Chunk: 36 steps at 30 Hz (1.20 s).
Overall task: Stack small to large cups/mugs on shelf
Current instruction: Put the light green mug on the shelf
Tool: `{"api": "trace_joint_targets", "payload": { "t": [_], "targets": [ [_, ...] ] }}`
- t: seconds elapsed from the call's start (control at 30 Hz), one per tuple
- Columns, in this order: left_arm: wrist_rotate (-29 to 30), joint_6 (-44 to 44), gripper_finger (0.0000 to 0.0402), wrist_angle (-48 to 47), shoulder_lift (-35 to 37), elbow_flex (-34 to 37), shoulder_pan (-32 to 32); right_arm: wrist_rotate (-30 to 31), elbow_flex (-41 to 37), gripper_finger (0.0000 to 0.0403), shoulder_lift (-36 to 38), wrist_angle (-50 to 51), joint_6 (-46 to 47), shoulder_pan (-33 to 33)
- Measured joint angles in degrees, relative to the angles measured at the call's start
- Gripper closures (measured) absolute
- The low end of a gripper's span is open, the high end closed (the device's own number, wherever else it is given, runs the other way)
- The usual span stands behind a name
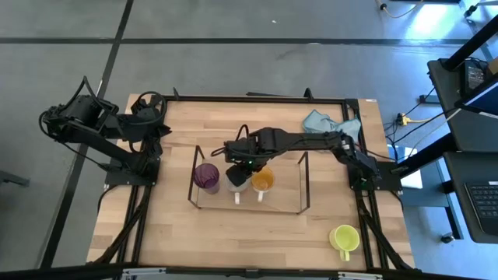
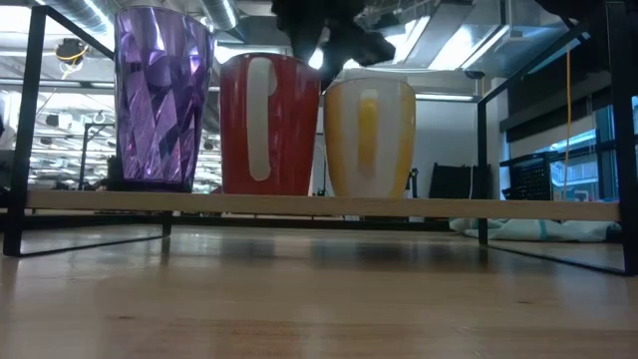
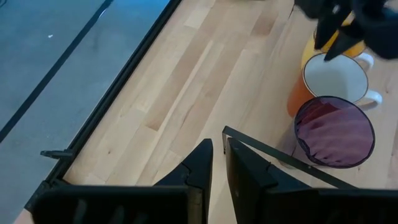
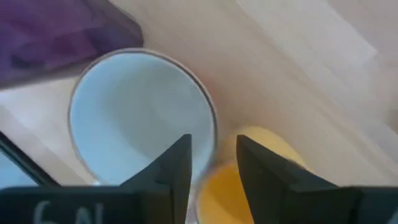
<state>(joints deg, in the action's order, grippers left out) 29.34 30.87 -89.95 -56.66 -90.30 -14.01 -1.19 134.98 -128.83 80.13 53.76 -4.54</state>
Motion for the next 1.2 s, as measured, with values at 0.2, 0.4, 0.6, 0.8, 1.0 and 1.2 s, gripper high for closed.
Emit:
{"api": "trace_joint_targets", "payload": {
  "t": [0.2, 0.4, 0.6, 0.8, 1.0, 1.2],
  "targets": [
    [0.0, 0.0, 0.036, 0.0, 0.0, 0.0, 0.0, 3.5, 0.0, 0.0276, 3.6, 7.1, -0.7, 0.0],
    [0.0, 0.0, 0.036, 0.6, 0.0, 0.0, 0.0, 6.3, -0.4, 0.0276, 9.0, 10.0, -0.5, 0.0],
    [0.0, 0.1, 0.036, 0.9, 0.0, 0.0, 0.0, 6.4, -2.2, 0.0277, 13.9, 9.8, 2.8, -1.4],
    [0.0, 0.0, 0.036, 0.9, 0.0, 0.0, 0.0, 0.8, -8.6, 0.0277, 20.0, 9.8, 13.4, -7.9],
    [0.0, -1.5, 0.036, 1.1, 0.0, 0.0, 0.0, -1.5, -22.3, 0.0277, 28.3, 9.9, 34.4, -19.4],
    [0.0, -2.9, 0.036, 1.1, 0.0, 0.0, 0.0, -2.3, -32.8, 0.0276, 35.9, 10.0, 51.8, -30.8]
  ]
}}
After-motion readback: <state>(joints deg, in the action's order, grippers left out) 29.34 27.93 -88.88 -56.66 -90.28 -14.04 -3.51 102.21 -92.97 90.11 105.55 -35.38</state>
